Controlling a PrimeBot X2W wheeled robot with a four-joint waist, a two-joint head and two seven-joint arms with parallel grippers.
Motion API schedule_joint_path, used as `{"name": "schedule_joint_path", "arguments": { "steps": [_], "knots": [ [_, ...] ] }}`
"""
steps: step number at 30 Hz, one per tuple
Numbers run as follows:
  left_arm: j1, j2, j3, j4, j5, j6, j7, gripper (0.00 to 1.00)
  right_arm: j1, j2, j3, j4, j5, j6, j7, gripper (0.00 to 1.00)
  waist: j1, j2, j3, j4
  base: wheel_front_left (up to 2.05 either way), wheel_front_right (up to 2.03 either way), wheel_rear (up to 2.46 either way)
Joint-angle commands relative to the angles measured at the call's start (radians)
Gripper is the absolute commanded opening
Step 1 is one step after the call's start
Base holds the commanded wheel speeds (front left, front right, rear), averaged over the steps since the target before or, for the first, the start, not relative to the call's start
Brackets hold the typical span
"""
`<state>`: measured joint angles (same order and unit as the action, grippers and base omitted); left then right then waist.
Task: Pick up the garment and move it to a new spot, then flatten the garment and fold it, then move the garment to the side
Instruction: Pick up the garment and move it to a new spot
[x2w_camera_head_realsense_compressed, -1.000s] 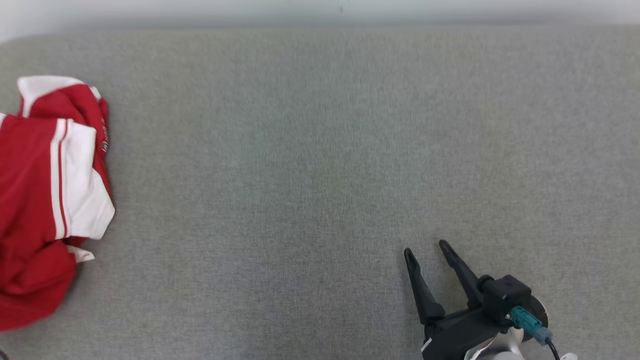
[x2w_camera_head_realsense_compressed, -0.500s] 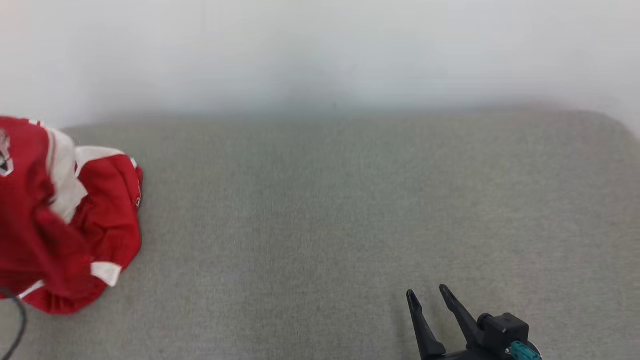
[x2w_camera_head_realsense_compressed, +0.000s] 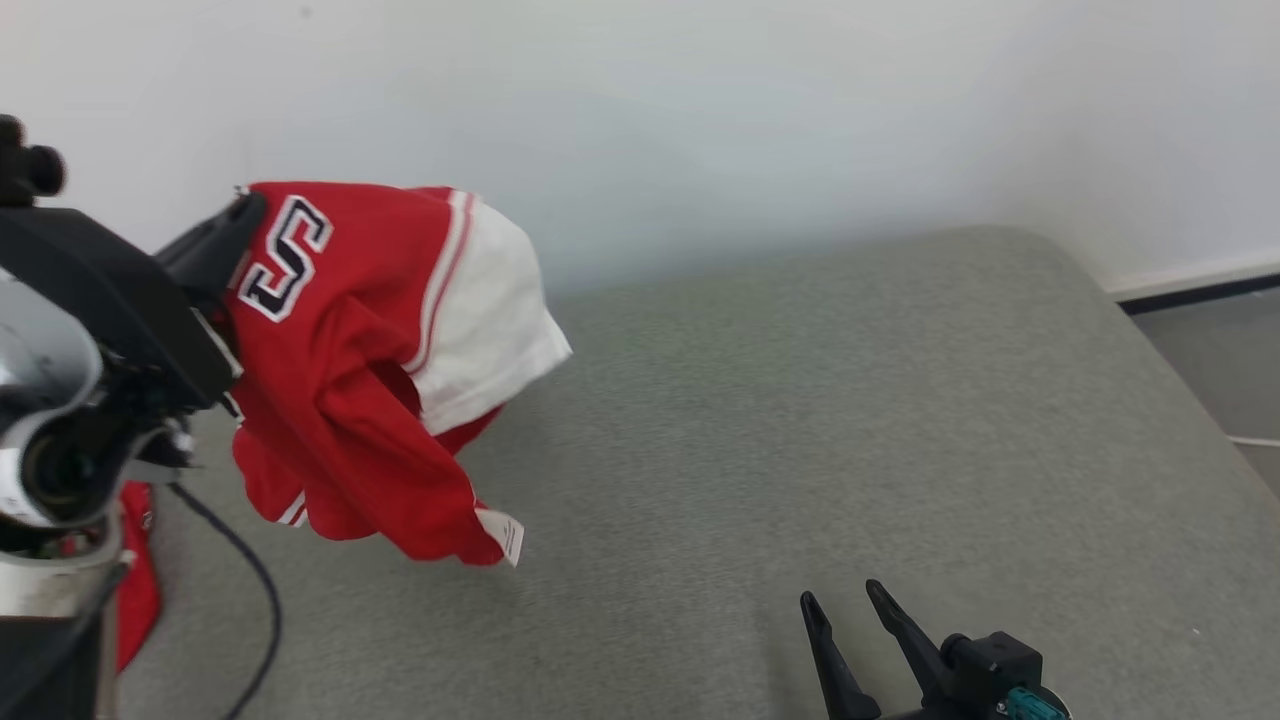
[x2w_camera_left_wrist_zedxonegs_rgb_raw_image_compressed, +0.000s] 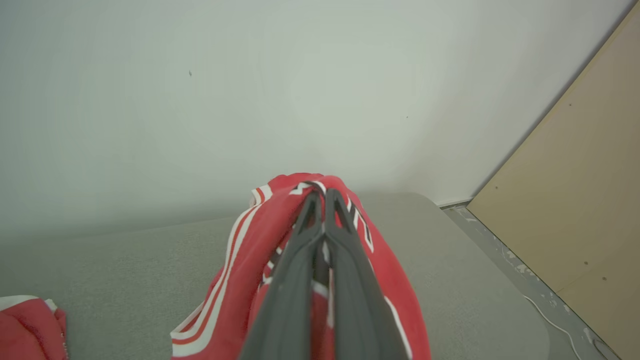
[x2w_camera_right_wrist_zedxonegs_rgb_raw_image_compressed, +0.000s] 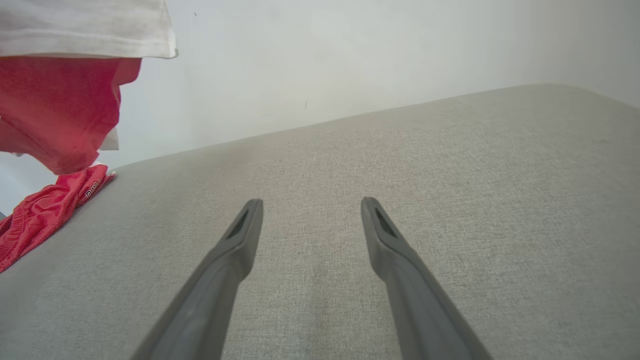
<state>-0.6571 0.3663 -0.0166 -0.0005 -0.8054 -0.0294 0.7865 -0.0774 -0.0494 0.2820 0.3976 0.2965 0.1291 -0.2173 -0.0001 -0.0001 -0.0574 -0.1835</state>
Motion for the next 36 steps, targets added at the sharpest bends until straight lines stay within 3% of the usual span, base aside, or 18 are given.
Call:
{"name": "schedule_joint_path", "arguments": {
  "steps": [1,8,14,22,23,24,25,26,36],
  "knots": [
    [0.012,-0.02,-0.007,-0.001,-0.007,0.0,-0.016,0.0,0.006,-0.002,-0.001,-0.006,-0.011,0.003,0.004,1.0,0.0001,0.0001,0.005,-0.095,0.0,0.0,0.0],
    [0.073,-0.098,-0.07,0.068,0.037,-0.012,-0.103,0.0,-0.009,-0.002,0.002,-0.029,-0.029,0.003,0.026,1.0,0.0001,0.0001,0.048,-0.197,0.0,0.0,0.0],
    [0.153,-0.157,-0.087,0.197,0.066,-0.024,-0.24,0.0,-0.012,-0.002,0.012,-0.049,-0.036,0.003,0.045,1.0,0.0001,0.0001,0.083,-0.261,0.0,0.0,0.0],
    [0.188,-0.242,-0.127,0.42,0.12,-0.05,-0.463,0.0,-0.007,-0.001,0.007,-0.067,-0.052,0.003,0.064,1.0,0.0001,0.0001,0.108,-0.28,0.0,0.0,0.0],
    [0.177,-0.25,-0.134,0.443,0.132,-0.052,-0.498,0.2,-0.004,-0.001,0.005,-0.069,-0.055,0.003,0.066,1.0,0.0001,0.0001,0.109,-0.275,0.0,0.0,0.0],
    [0.177,-0.25,-0.134,0.443,0.132,-0.052,-0.498,0.2,-0.004,-0.001,0.005,-0.069,-0.055,0.003,0.066,1.0,0.0001,0.0001,0.109,-0.275,0.0,0.0,0.0],
    [0.168,-0.259,-0.144,0.462,0.145,-0.056,-0.528,0.51,-0.002,-0.001,0.005,-0.072,-0.055,0.003,0.069,1.0,0.0001,0.0001,0.108,-0.27,0.0,0.0,0.0],
    [0.16,-0.265,-0.152,0.48,0.158,-0.057,-0.56,1.0,0.001,-0.001,0.006,-0.075,-0.056,0.003,0.073,1.0,0.0001,0.0001,0.106,-0.264,0.0,0.0,0.0],
    [0.192,-0.273,-0.2,0.512,0.282,-0.046,-0.864,1.0,0.033,-0.002,-0.028,-0.093,-0.068,0.003,0.084,1.0,0.0001,0.0001,0.051,-0.147,0.0,0.0,0.0]
  ]
}}
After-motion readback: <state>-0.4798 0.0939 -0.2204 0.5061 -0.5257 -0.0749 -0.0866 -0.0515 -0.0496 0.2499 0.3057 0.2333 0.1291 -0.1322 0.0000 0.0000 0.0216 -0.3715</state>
